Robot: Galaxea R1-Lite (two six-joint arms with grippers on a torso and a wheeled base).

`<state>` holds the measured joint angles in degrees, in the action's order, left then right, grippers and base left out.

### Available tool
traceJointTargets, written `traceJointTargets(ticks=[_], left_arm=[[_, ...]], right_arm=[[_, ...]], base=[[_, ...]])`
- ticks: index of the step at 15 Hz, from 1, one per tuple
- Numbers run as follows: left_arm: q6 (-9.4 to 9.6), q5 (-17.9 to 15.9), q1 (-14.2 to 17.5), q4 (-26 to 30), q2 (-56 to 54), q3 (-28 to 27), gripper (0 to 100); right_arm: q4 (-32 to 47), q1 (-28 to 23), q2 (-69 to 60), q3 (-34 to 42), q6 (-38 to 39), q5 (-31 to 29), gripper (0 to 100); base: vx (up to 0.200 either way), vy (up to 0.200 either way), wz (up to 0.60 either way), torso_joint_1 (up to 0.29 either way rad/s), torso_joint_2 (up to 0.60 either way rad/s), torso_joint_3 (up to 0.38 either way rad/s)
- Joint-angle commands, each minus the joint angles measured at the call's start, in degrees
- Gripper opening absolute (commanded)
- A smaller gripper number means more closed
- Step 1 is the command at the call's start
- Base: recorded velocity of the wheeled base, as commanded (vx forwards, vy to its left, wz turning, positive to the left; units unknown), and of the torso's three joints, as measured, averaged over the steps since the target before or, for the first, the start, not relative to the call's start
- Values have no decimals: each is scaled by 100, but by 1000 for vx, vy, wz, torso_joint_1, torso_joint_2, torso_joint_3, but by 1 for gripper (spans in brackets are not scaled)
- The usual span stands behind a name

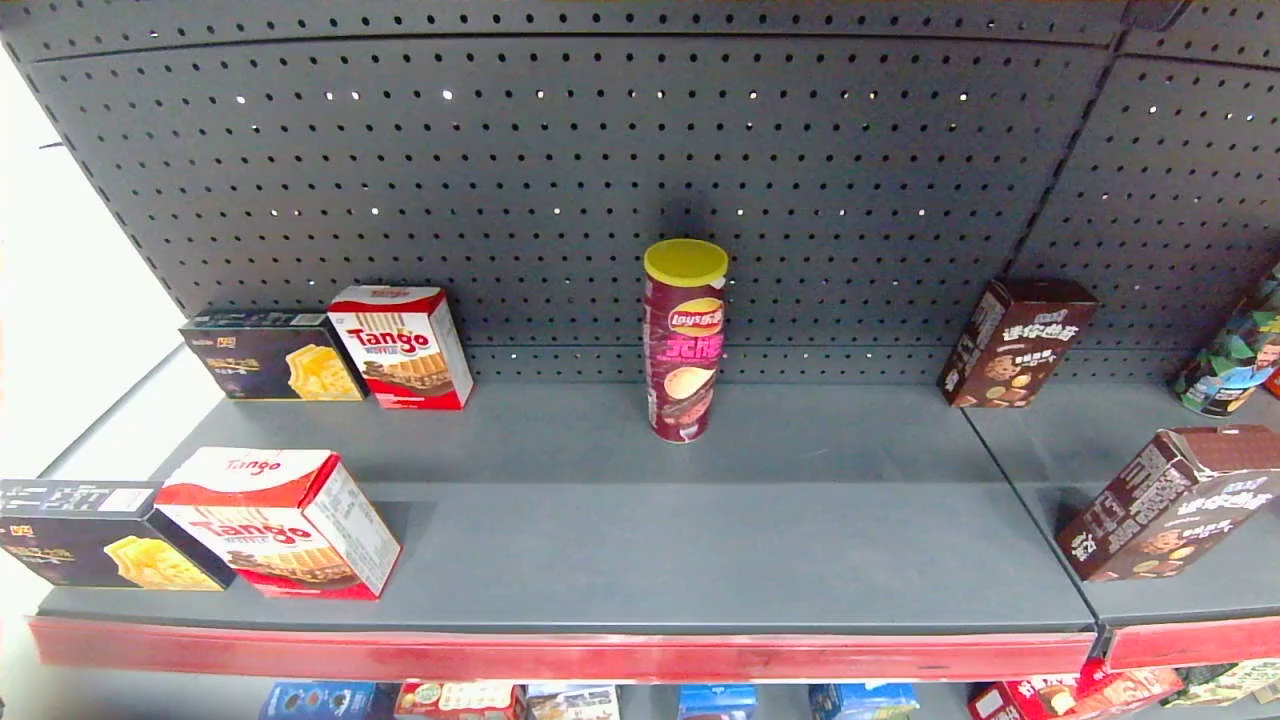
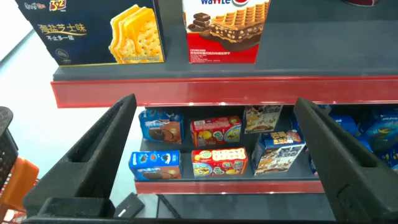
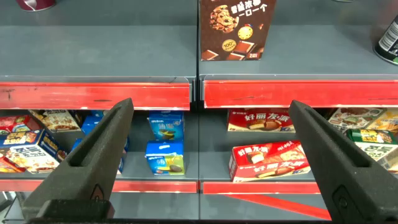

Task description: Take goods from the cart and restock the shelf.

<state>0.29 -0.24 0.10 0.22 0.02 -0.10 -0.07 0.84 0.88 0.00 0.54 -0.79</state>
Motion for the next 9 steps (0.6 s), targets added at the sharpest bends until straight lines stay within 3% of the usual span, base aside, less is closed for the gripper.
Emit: traceJointTargets(ticks=[1,9], left_arm=[[-3,-2,-1,4,-2,1,100],[23,-37,-1,4,-2,1,100]], right_arm=[[-1,4,9,0,-1,0,100],[-1,4,9,0,-10,18,100]], base=[[0,0,0,0,0,0],[0,0,0,0,0,0]])
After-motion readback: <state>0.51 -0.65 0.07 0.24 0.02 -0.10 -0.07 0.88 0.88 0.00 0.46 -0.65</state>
